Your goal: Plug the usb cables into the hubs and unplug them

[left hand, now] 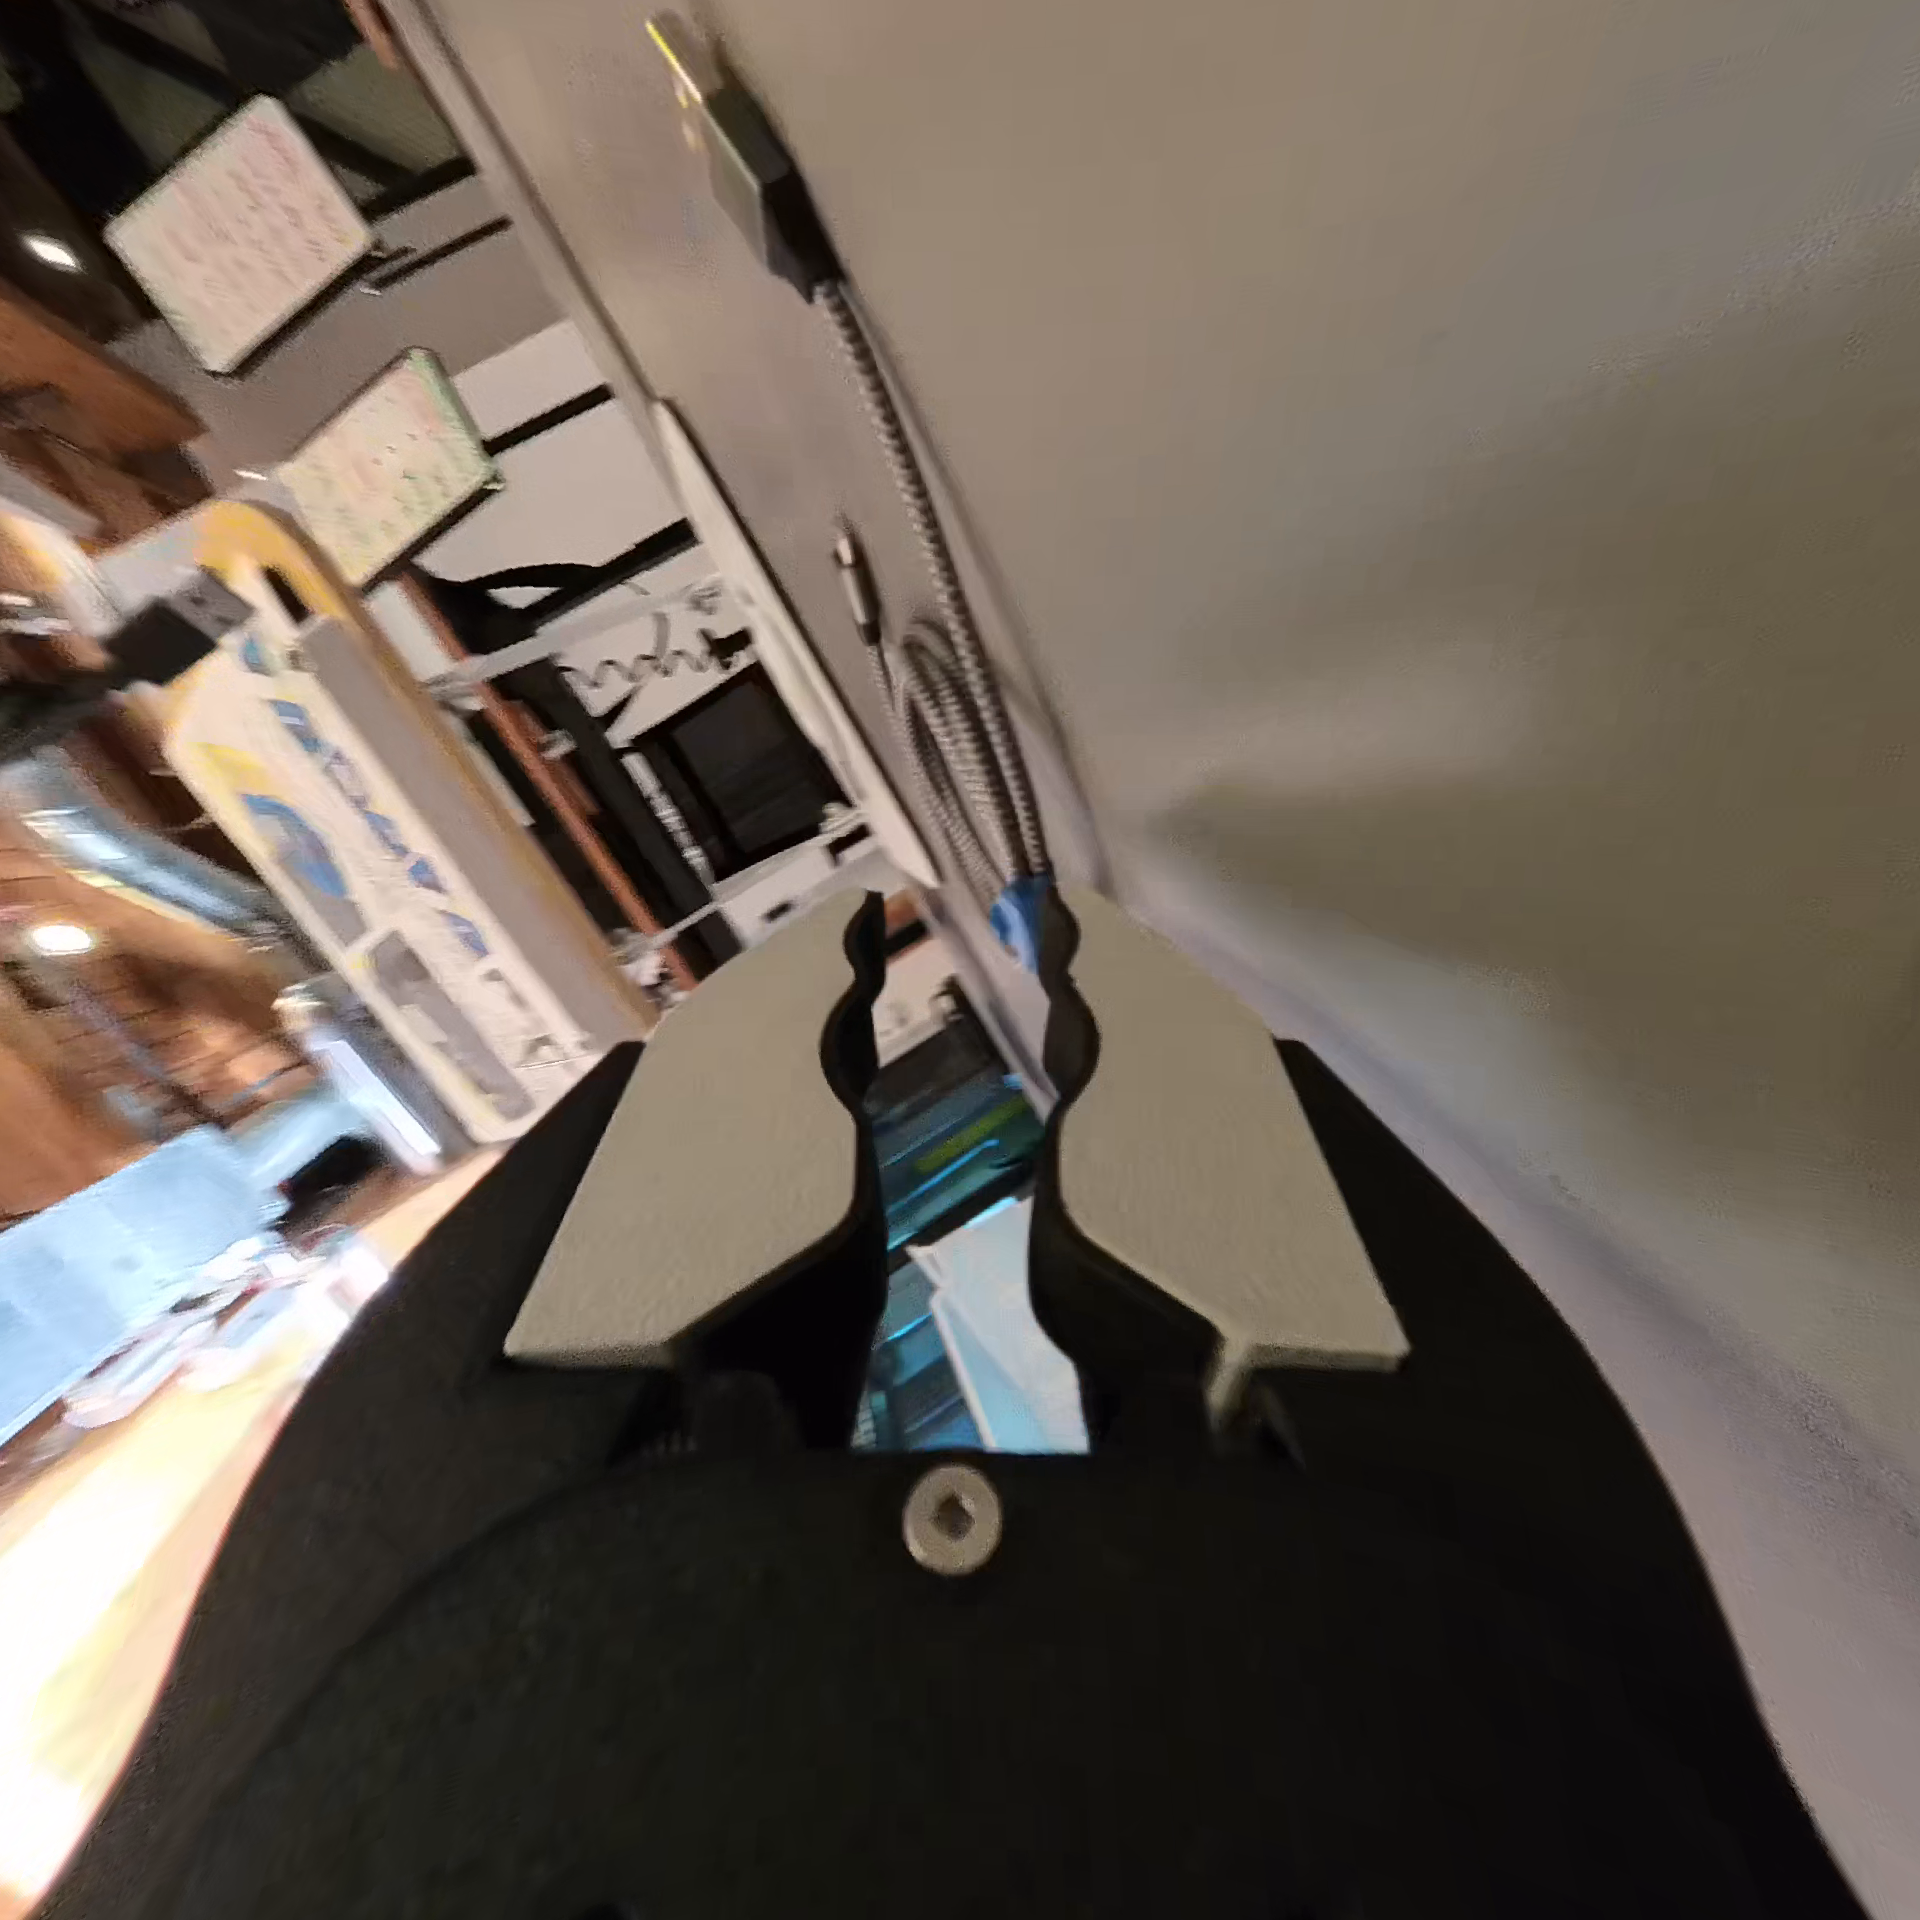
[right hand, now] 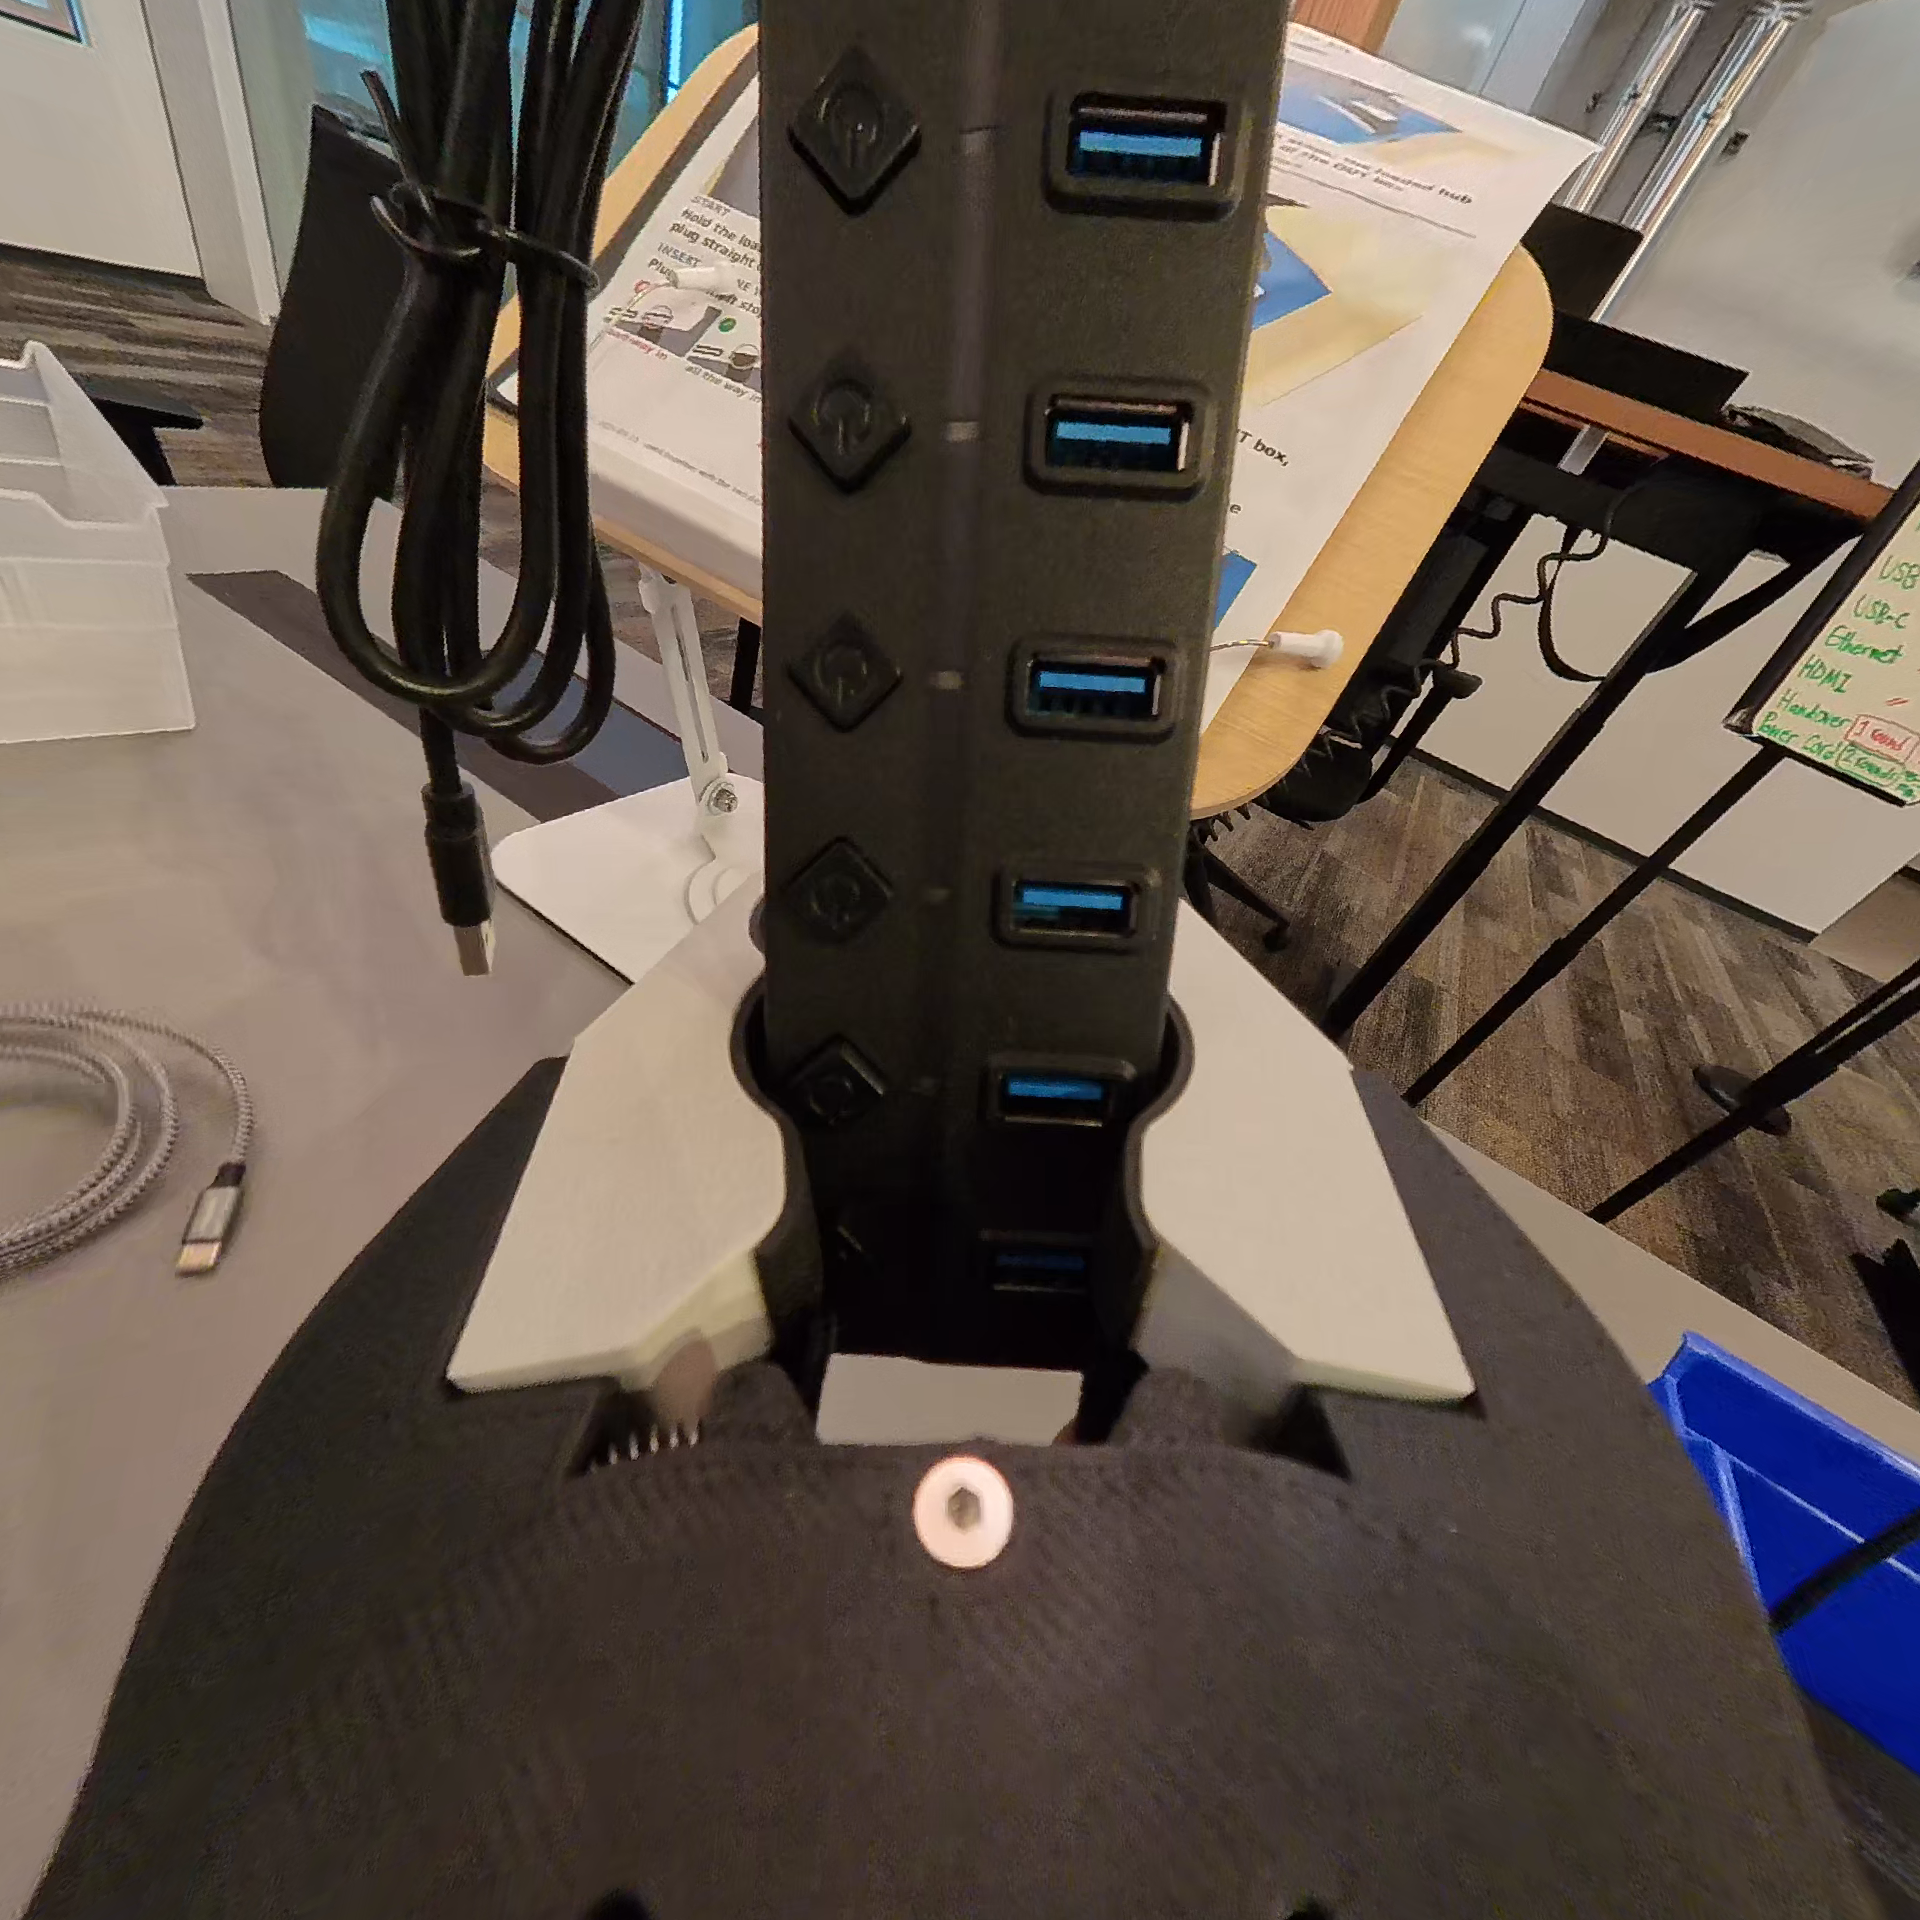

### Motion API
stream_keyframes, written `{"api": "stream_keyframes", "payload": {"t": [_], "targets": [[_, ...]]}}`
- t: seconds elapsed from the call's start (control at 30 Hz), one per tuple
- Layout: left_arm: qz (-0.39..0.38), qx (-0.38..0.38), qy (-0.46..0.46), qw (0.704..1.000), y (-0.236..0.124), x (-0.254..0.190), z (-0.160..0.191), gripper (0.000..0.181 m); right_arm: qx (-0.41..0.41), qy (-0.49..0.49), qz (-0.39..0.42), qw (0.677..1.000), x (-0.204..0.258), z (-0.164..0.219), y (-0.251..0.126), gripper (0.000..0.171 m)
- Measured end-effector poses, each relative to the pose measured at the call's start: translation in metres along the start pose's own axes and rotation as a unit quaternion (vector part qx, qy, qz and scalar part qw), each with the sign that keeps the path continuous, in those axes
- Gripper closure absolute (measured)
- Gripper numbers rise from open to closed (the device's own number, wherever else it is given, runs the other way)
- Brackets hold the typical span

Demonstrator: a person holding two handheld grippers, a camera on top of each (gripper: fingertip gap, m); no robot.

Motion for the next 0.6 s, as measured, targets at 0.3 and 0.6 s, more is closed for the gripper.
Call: {"api": "stream_keyframes", "payload": {"t": [0.3, 0.6], "targets": [[0.099, -0.077, -0.091, 0.988, 0.002, 0.005, 0.008, 0.138, -0.001, 0.0, -0.002, 1.0, 0.001, -0.001, -0.001, 0.109], [0.258, -0.146, -0.154, 0.942, 0.033, 0.008, 0.014, 0.171, -0.003, 0.002, -0.002, 1.0, -0.001, -0.002, -0.002, 0.109]]}}
Point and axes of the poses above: each gripper's, where its closed fingertips meet, y out along the fingers, z out of its underside, x = y × z across the jaws, the point moved 6 cm from there along -y, back along the fingers, and after that the axes turned 6 degrees about y, right-handed, at the moved point
